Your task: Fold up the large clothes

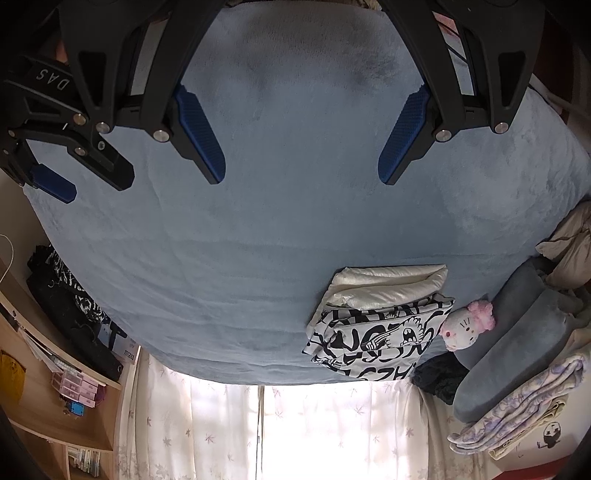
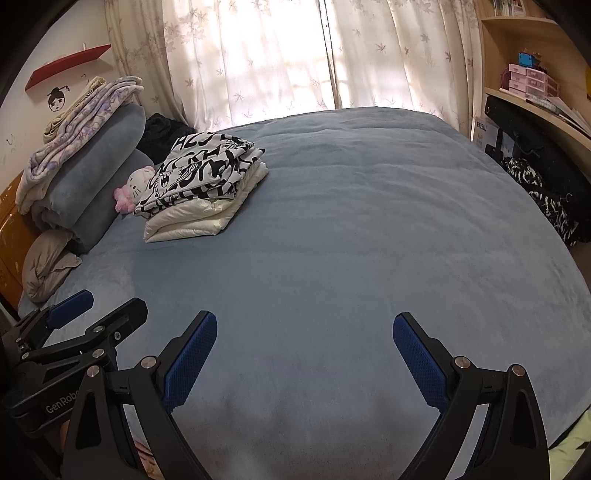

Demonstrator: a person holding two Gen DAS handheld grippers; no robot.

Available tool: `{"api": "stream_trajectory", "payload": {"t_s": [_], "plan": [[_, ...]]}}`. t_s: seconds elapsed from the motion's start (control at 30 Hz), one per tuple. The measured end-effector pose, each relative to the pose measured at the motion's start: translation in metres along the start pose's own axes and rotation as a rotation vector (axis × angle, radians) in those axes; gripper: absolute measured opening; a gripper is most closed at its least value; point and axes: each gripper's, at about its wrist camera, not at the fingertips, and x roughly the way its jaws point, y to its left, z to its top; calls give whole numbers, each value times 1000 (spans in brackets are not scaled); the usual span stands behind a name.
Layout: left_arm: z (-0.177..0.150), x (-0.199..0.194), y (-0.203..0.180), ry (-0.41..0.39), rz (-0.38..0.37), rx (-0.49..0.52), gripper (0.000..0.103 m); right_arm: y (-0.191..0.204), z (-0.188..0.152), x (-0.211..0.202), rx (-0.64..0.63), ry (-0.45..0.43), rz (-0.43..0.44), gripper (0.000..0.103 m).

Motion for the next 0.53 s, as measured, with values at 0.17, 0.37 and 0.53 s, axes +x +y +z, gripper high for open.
{"api": "stream_trajectory", "payload": {"t_s": [0.17,0.37,0.53], "plan": [[0,0,1,8,-1,6,83,0,-2,0,1,-1,3,97],[-1,-1,0,8,2,7,83,1,-4,0,7,-3,5,97],[-1,3,1,20,4,13,83,3,-8,-1,9,4,6,97]]}}
